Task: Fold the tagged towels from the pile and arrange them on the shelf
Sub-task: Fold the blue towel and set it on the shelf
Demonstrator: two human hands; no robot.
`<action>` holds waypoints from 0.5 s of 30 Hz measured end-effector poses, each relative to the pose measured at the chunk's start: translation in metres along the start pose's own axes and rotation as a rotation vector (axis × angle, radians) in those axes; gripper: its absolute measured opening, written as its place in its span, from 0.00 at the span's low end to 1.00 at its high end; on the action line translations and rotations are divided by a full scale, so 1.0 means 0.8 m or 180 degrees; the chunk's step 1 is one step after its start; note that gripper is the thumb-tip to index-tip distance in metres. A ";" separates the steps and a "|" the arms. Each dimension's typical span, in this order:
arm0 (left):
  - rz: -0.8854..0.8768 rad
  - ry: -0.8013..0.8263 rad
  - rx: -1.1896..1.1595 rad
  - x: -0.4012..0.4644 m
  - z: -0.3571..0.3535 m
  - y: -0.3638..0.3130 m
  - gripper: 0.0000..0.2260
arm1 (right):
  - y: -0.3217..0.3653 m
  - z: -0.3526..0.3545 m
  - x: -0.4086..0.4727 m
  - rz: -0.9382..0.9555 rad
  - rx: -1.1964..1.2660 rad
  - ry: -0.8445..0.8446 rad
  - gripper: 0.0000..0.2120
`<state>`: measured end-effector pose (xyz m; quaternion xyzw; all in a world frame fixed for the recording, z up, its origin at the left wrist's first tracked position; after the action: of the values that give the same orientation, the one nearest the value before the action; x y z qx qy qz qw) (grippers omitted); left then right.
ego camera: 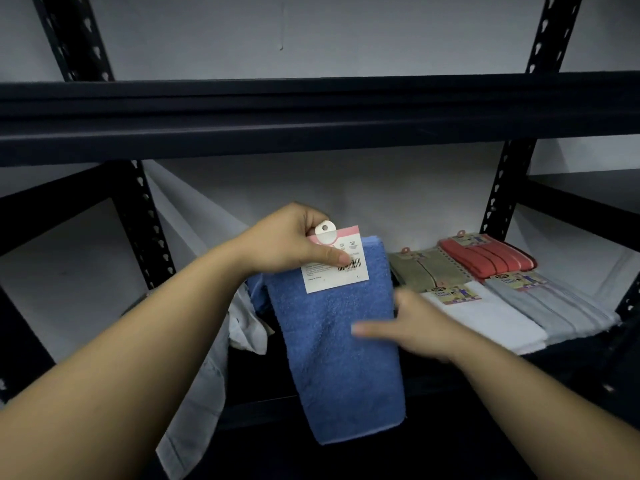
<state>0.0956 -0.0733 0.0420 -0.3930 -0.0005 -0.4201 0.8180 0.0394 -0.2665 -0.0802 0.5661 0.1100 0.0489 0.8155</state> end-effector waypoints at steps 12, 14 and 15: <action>0.0535 -0.1093 0.0135 -0.021 0.049 0.046 0.12 | -0.098 0.010 0.008 -0.0837 -0.0658 0.0620 0.16; 0.0798 -0.1274 -0.0103 -0.035 0.053 0.074 0.12 | -0.104 0.024 0.004 -0.0969 -0.0534 0.0649 0.18; 0.0902 -0.1326 -0.0214 -0.042 0.054 0.087 0.12 | -0.102 0.031 0.003 -0.1016 -0.0452 0.0636 0.16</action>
<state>0.1361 0.0014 0.0161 -0.4942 -0.0999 -0.2110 0.8374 0.0441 -0.3177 -0.1481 0.4748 0.2750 -0.0175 0.8359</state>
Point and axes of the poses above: each hand's wrist, its own x-axis towards the middle knuckle, its own z-axis out of the back of the hand, y = z × x, the point moved 4 cm from there along x, towards the middle knuckle, and after that the axes turned 12 degrees about -z, right-handed, at the moved point
